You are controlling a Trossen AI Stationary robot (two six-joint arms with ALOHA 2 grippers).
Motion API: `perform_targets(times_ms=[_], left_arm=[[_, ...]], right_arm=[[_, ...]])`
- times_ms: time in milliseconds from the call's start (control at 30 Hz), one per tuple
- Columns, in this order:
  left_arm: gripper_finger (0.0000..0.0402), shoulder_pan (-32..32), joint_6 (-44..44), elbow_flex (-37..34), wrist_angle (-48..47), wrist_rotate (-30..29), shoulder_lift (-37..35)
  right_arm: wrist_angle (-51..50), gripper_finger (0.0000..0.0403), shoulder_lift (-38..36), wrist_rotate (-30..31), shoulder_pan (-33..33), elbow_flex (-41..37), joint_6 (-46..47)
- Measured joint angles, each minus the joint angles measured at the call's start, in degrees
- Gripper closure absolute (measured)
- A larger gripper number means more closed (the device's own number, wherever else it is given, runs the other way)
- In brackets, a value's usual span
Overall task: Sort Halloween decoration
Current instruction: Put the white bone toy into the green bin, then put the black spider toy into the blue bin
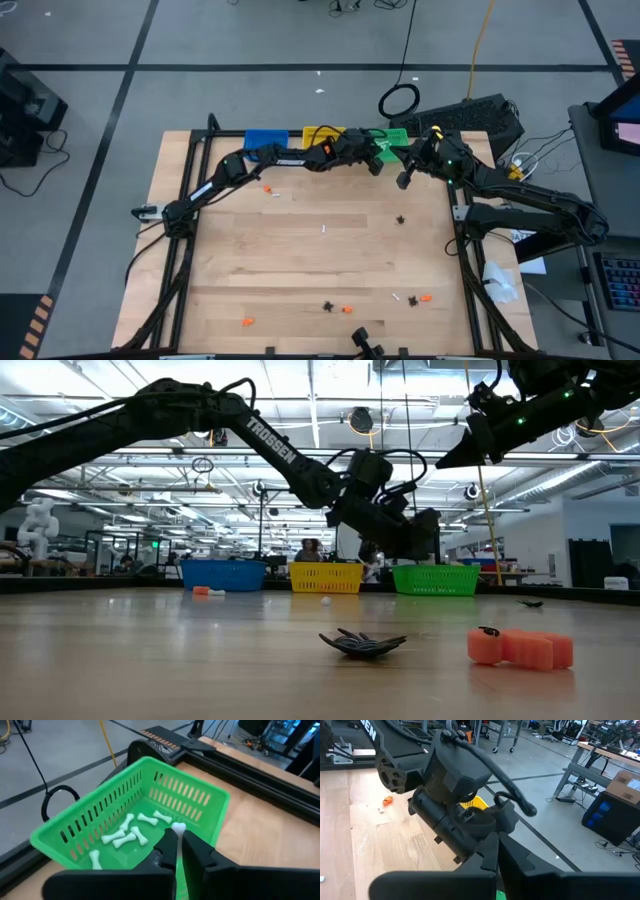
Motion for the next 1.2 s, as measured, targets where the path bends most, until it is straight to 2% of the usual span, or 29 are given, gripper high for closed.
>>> perform_targets(times_ms=[267,400,500,600,700,833,967,1067,1200], left_arm=[[0.0327,0.58,0.12,0.0,0.02,1.34,-0.09],[0.0315,1.16,2.97,0.0,0.32,4.64,-1.67],[0.0327,0.88,6.72,0.03,-1.02,4.65,-3.79],[0.0359,-0.02,8.99,-0.11,-2.06,4.3,-4.59],[0.0393,-1.73,9.03,-2.6,1.64,3.83,-4.46],[0.0397,-4.14,8.91,-8.33,13.32,2.46,-4.42],[0.04,-5.33,5.29,-12.84,23.2,3.3,-4.42],[0.0401,-6.29,4.52,-16.13,27.25,5.31,-4.53],[0.0401,-8.03,5.92,-22.51,30.39,6.52,-8.16]], right_arm=[[-0.04,0.0403,0.0,-0.09,0.0,0.0,-0.13],[-0.09,0.0403,0.0,-0.11,0.0,0.0,-0.46],[-0.25,0.0403,0.0,-0.11,0.0,0.0,-0.5],[-0.24,0.0403,0.02,-0.12,0.0,0.0,-0.68],[-0.24,0.0403,0.02,-0.11,0.0,0.0,-0.84],[-0.24,0.0403,0.02,-0.13,0.0,0.0,-1.14],[-0.24,0.0403,0.02,-0.13,0.0,0.0,-1.11],[-0.5,0.0403,0.02,0.93,0.02,0.0,0.52],[-2.77,0.0403,0.04,1.31,0.0,0.0,2.39]])
